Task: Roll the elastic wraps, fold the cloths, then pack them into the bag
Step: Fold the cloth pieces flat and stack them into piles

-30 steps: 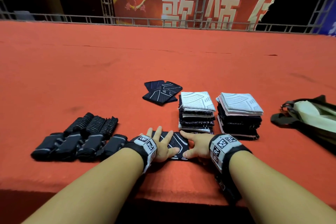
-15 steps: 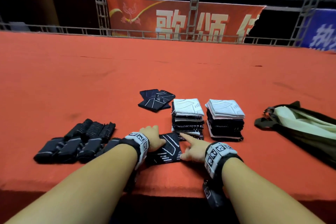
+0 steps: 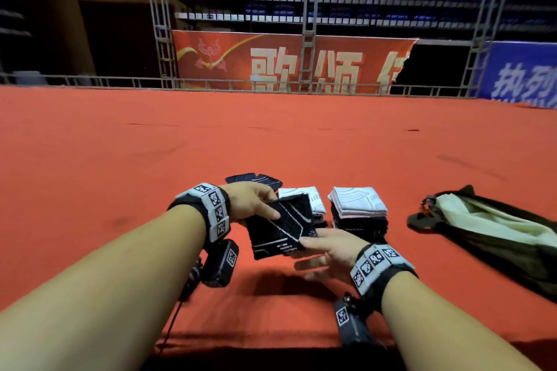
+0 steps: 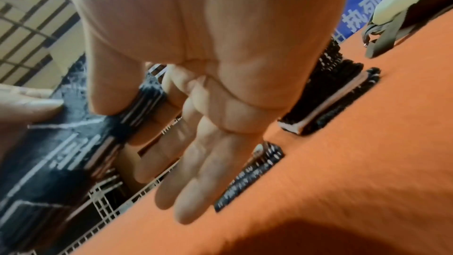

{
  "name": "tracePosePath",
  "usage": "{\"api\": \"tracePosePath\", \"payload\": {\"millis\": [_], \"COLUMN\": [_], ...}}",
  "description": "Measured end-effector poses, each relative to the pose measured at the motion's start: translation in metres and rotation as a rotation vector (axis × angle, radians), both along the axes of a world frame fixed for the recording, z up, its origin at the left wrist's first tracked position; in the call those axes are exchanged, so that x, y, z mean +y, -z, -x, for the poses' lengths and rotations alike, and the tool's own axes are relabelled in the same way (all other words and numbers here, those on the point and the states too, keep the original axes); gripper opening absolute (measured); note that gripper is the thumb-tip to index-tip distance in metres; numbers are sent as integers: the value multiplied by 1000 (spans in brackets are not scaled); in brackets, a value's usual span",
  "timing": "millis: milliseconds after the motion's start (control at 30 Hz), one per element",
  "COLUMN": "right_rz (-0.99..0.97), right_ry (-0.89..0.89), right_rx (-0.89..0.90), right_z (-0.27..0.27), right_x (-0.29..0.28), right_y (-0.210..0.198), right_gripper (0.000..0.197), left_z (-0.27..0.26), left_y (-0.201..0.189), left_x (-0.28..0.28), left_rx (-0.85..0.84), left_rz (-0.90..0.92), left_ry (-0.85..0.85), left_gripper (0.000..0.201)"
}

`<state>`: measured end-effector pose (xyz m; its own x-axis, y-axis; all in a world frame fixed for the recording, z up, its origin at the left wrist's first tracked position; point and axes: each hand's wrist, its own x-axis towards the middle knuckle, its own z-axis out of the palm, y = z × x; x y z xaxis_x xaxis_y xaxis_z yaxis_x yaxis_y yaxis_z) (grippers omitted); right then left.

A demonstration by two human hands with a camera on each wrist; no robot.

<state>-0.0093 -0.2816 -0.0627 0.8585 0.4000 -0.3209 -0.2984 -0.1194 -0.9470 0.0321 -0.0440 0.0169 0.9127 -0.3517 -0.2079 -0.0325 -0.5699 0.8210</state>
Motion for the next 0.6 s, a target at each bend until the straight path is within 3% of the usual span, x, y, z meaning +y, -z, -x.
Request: {"api": "tracePosePath", "payload": {"millis": [200, 367, 600], "right_rz": [-84, -264, 110], "right_ry": [153, 294, 339], "right_rx": [-101, -128, -339], "right_z": [-28, -59, -110], "right_x": [-8, -11, -12], "right_y": [-48, -71, -65], "right_gripper": [32, 32, 27], "left_z": [-12, -34, -78], "left_y": [-24, -15, 4], "left_x": [-9, -28, -50], "left_rx": [130, 106, 71], "left_rz": [84, 329, 436], "left_ry": [2, -61, -145], "left_gripper": [6, 17, 30]}}
